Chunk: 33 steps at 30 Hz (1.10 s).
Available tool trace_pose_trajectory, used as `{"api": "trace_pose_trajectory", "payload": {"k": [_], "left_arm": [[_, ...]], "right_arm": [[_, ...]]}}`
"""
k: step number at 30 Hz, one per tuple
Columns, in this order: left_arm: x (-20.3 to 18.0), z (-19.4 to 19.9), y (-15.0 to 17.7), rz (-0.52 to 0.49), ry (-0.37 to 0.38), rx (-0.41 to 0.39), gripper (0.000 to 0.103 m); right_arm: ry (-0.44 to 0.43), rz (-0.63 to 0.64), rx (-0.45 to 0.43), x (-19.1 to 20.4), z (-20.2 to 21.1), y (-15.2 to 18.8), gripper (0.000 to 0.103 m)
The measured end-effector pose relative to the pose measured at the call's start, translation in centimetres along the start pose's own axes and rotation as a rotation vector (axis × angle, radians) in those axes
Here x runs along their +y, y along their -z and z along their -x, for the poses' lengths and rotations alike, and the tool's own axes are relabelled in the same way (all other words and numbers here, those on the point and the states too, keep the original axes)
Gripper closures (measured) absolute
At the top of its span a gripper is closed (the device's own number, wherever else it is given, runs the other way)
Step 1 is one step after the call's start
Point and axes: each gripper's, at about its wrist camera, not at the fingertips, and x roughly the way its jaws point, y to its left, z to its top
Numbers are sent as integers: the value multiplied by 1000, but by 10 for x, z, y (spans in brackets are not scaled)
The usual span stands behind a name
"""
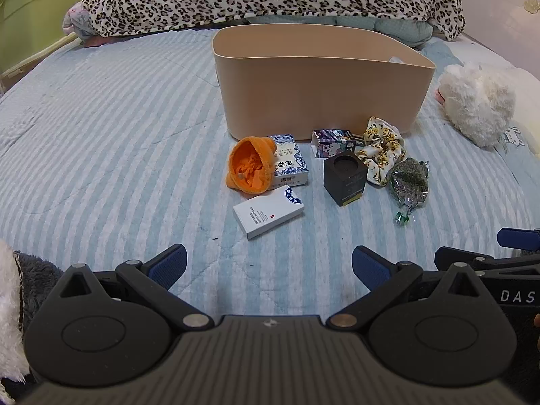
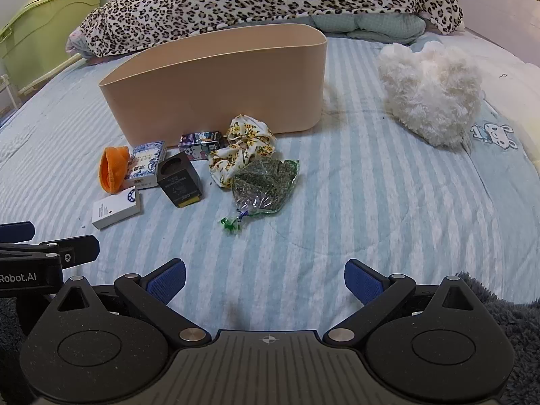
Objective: Organize objects
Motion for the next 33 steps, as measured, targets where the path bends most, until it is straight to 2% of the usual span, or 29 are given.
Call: {"api": "trace_pose_trajectory", "payload": {"k": [18, 33], "left_arm": [[0, -2, -1, -6, 6, 4, 0], [7, -16, -15, -8, -12, 18, 0]], "right_arm": [[-4, -1, -12, 0, 2, -2, 1], [-5, 4, -5, 1, -2, -14, 1]]}}
